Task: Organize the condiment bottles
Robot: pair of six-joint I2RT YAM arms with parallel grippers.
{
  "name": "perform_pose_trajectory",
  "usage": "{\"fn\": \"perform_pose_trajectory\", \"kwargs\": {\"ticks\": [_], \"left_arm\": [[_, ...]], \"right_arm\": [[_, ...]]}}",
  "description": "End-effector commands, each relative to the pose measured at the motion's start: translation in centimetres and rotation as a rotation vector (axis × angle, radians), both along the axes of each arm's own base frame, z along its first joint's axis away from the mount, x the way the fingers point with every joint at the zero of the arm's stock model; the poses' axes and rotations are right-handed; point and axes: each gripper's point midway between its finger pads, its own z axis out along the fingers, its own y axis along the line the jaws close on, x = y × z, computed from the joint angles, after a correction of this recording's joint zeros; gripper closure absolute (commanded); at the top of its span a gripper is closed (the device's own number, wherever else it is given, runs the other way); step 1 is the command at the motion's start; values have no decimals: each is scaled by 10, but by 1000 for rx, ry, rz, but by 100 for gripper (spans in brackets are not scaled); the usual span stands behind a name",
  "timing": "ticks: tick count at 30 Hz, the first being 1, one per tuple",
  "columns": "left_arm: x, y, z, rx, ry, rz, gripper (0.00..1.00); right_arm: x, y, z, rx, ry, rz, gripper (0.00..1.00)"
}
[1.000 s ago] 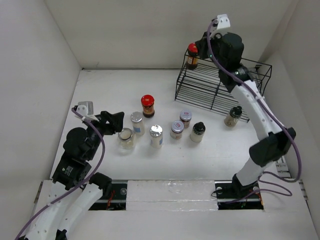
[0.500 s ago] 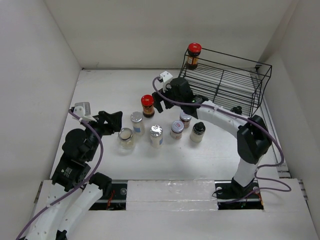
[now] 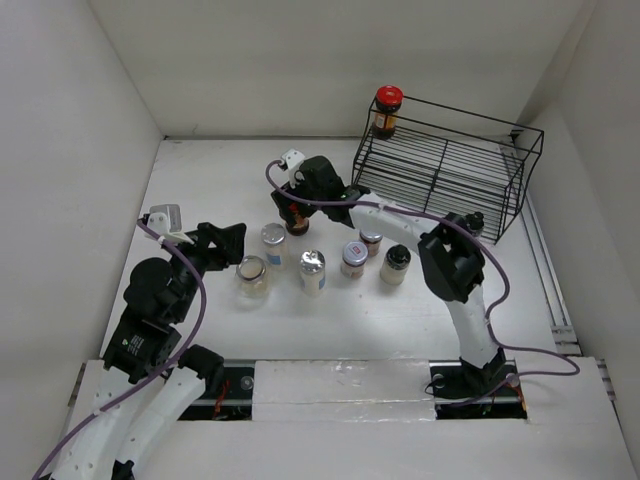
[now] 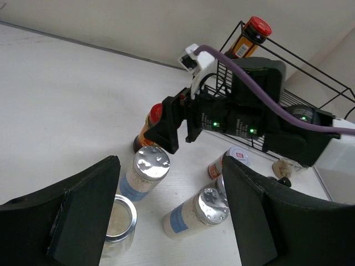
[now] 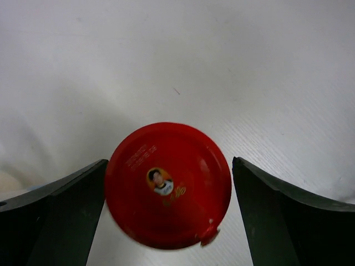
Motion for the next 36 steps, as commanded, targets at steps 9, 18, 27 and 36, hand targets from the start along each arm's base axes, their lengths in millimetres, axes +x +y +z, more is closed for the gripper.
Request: {"fn": "perform_pose_trajectory", "kwargs": {"ticks": [9, 18, 27, 36], "left_arm": [[1, -5, 8, -3, -36, -27, 30], [2, -7, 6, 1, -27, -38, 30], [2, -6, 6, 1, -27, -30, 30], [3, -9, 4, 5, -19, -41, 30]], "right_arm": [[28, 9, 20, 54, -83, -70, 40], [18, -32, 204, 346, -336, -107, 52], [55, -181, 324, 404, -519, -348, 51], [118, -308, 362, 372, -561, -575, 51]]}}
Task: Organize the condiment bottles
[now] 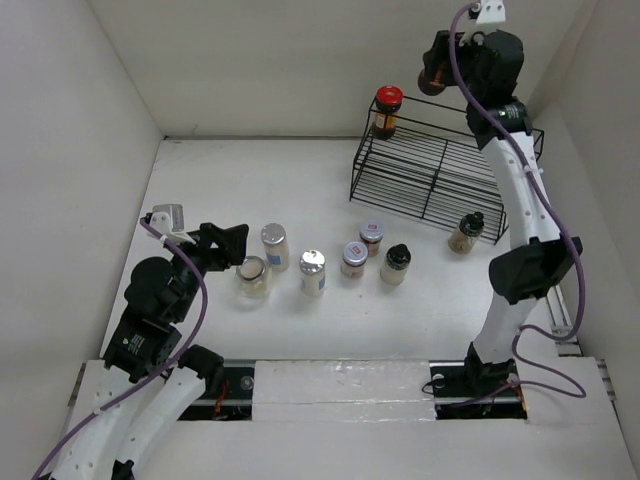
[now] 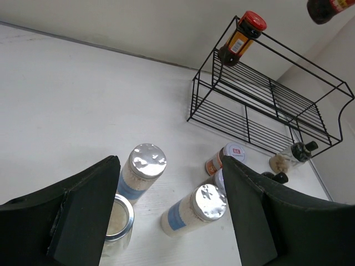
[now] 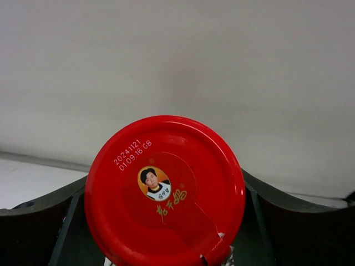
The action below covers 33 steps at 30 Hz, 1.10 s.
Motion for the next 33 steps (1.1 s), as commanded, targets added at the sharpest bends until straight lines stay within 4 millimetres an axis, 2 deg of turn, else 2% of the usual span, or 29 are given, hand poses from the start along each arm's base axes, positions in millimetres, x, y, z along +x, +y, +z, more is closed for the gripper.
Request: {"fn": "perform_pose_trajectory", "kwargs": {"ticks": [1, 5, 6, 8, 9, 10, 12, 14, 23, 25, 26, 27, 29, 31, 33], "left_arm": [[4, -3, 4, 2, -22, -11, 30], [5, -1, 4, 11, -25, 2, 30], [5, -2, 4, 11, -24, -7, 30], [5, -2, 4, 11, -24, -7, 30], [5, -1, 4, 11, -25, 3, 30], [5, -1, 4, 11, -25, 4, 30], [7, -3, 2, 15, -16, -6, 30], [7, -3, 2, 15, -16, -6, 30], [7, -1, 2, 16, -16, 7, 30], [7, -1, 2, 16, -16, 7, 30], [8, 1, 2, 16, -16, 19, 30], [10, 0, 0, 20, -8, 19, 30], [9, -1, 0, 20, -8, 10, 30], [9, -1, 0, 20, -8, 10, 30], [9, -1, 0, 20, -8, 10, 30]], "right_arm": [[7, -16, 31, 29, -60, 1, 51], [20, -33, 25, 24, -44, -18, 51], [26, -41, 17, 31, -27, -32, 51], [30, -43, 9, 27, -7, -21, 51], [32, -43, 6, 27, -7, -21, 51], [38, -43, -10, 24, 25, -21, 51], [40, -42, -9, 25, 13, -21, 51], [46, -40, -22, 23, 28, -12, 51], [60, -38, -17, 46, -17, -7, 51], [65, -32, -27, 44, 4, 2, 51], [64, -26, -24, 45, -9, 11, 51], [71, -25, -46, 49, 37, 10, 51], [71, -12, -56, 47, 54, 30, 51], [78, -14, -81, 43, 96, 15, 51], [78, -8, -83, 43, 94, 24, 51]]}}
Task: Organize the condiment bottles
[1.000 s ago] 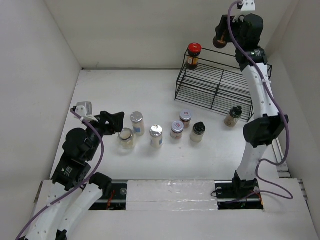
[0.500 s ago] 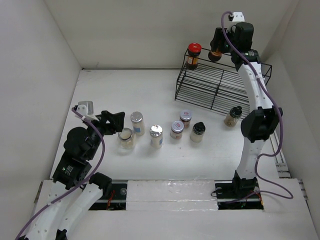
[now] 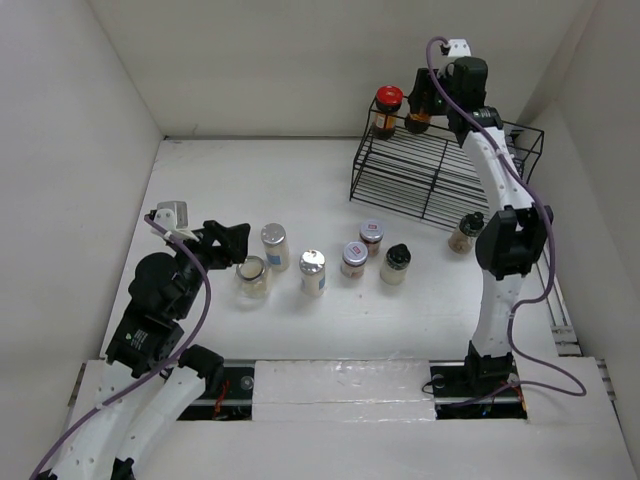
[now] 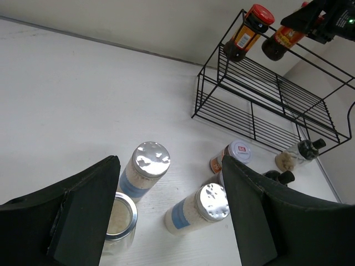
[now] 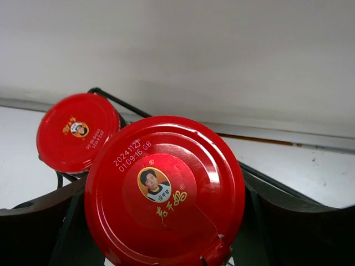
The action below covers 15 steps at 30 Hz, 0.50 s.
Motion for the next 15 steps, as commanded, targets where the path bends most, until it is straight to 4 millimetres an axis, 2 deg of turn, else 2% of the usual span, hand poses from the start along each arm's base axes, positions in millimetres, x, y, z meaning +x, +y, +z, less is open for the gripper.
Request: {"fn": "perform_pose_trajectory", "kwargs": {"ticks": [1, 4, 7, 11, 13, 15], "left_arm": [[4, 0, 6, 0, -28, 4, 30], [4, 0, 6, 0, -28, 4, 30], [4, 0, 6, 0, -28, 4, 30], [4, 0, 6, 0, -28, 4, 30], [4, 0, 6, 0, -28, 4, 30], [3, 1, 8, -4, -36, 5, 30]], "right_arm": [[10, 17, 52, 40, -195, 22, 51], [11, 17, 38, 37, -167, 22, 48], [11, 17, 24, 33, -138, 22, 41], [12, 13, 5, 15, -103, 2, 26], [12, 13, 1, 14, -94, 2, 18], [7, 12, 14, 17, -115, 2, 14]]}}
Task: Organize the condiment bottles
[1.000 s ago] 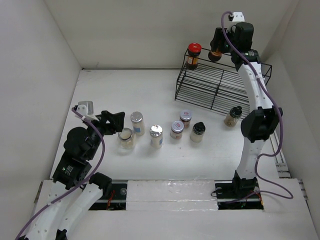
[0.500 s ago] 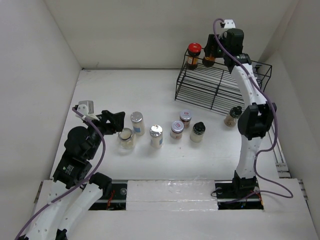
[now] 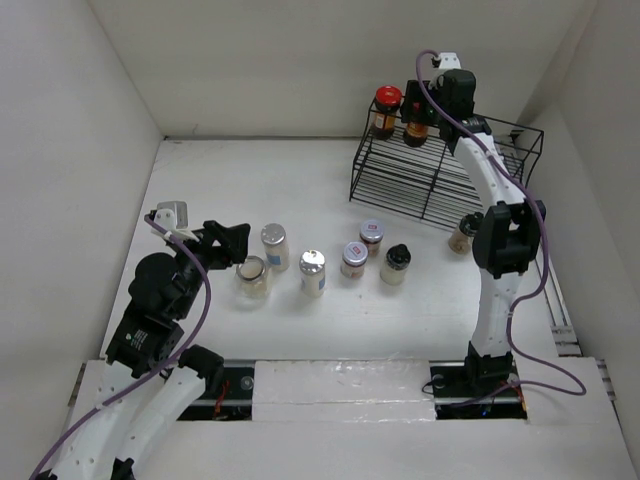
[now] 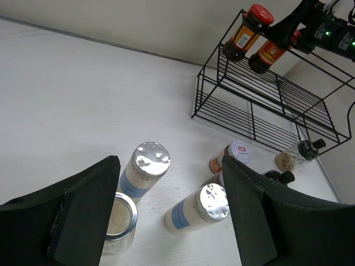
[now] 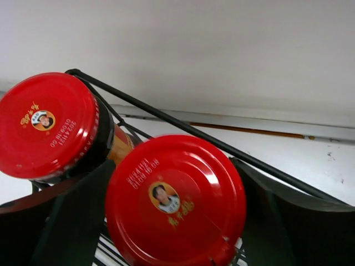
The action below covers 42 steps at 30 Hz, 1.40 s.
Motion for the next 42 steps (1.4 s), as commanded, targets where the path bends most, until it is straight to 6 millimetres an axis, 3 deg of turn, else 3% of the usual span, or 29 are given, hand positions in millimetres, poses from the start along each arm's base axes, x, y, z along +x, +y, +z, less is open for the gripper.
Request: {"fn": "perform_pose_trajectory", "kwargs": {"ticks": [1, 6, 9, 13, 14, 16, 19, 20, 21, 22, 24, 25, 26, 27, 29, 32, 34, 36, 42], "left_arm": [[2, 1, 8, -4, -38, 5, 30], [2, 1, 8, -4, -38, 5, 30], [1, 1, 10, -8, -46, 5, 30], [-4, 2, 15, -17, -64, -4, 30], [-4, 2, 15, -17, -64, -4, 31], [-4, 2, 15, -17, -64, -4, 37], [-4, 2, 15, -17, -64, -4, 45], [-2, 1, 12, -13, -54, -5, 47], [-2, 1, 12, -13, -54, -5, 49], [0, 0, 10, -8, -45, -5, 52], [2, -1, 8, -4, -36, -5, 53], [4, -2, 5, 0, -26, -5, 53], [4, -2, 5, 0, -26, -5, 53], [6, -3, 3, 4, -18, -5, 53], [7, 0, 3, 5, -18, 10, 53], [6, 0, 1, 9, -10, 10, 51], [5, 1, 3, 5, -18, 11, 49], [5, 1, 5, 1, -27, 11, 48], [6, 0, 0, 11, -7, 10, 47]], "right_arm": [[-4, 2, 62, 20, -157, 4, 11], [-21, -3, 104, 25, -215, -7, 8], [-41, -5, 132, 32, -261, -7, 11], [-79, -13, 163, 76, -334, -36, 23], [-100, -15, 163, 99, -335, -39, 32], [-137, 10, 152, 156, -332, 42, 83], [-178, 50, 127, 193, -316, 175, 89], [-199, 82, 123, 209, -325, 253, 89], [-219, 93, 99, 207, -291, 279, 89], [-242, 124, 90, 217, -275, 362, 85], [-273, 150, 63, 217, -225, 451, 71], [-284, 164, 50, 200, -204, 494, 42], [-299, 178, 44, 202, -188, 545, 25], [-323, 202, 32, 188, -161, 626, 15], [-345, 219, 3, 148, -88, 681, 3], [-380, 242, -31, 52, -7, 761, 1], [-395, 253, -41, 14, 4, 776, 1], [-396, 256, -63, -33, 50, 759, 1], [-383, 271, -91, -92, 108, 728, 1]]}}
